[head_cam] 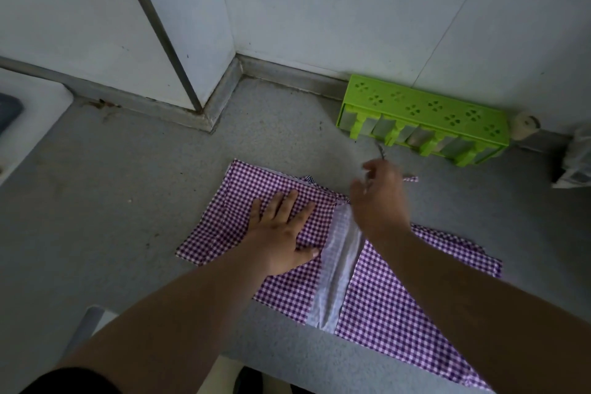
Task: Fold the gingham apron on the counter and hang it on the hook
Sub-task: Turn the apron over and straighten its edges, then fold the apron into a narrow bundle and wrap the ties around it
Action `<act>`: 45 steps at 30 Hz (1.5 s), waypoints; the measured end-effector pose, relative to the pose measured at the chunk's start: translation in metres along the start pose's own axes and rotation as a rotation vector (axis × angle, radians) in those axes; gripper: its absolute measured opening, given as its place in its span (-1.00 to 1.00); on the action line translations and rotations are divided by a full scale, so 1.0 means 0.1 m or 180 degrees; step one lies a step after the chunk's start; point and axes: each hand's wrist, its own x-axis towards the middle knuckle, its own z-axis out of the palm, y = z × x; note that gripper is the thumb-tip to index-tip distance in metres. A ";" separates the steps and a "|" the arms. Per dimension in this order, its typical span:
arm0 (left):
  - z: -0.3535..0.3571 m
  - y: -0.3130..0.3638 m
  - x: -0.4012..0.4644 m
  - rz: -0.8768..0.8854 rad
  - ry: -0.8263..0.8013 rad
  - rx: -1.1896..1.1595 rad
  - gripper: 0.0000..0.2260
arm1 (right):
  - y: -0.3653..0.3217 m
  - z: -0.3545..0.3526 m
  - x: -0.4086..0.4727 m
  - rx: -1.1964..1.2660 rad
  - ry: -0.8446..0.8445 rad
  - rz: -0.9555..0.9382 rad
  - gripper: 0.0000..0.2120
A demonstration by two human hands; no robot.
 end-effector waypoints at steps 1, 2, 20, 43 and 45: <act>0.00 -0.01 -0.01 0.0043 0.0035 0.0002 -0.12 | -0.03 0.03 -0.19 -0.0407 -0.0314 -0.0574 -0.75; 0.00 -0.03 -0.03 0.0092 0.0128 0.0000 -0.12 | -0.02 0.09 -0.33 -0.0741 -0.0660 -0.1055 -0.75; 0.16 -0.81 -0.78 -0.1824 0.0603 -0.1220 0.11 | 0.21 0.24 -0.75 -0.1892 -0.1195 -0.1338 -0.38; -0.66 -1.05 -1.05 -0.0958 0.0654 -0.2069 -0.39 | 0.64 -0.35 -1.43 -0.2165 -0.1087 -0.0053 -0.25; -0.80 -1.11 -1.07 -0.0943 0.0661 -0.2044 -0.38 | 0.64 -0.30 -1.47 -0.2180 -0.1259 0.0033 -0.25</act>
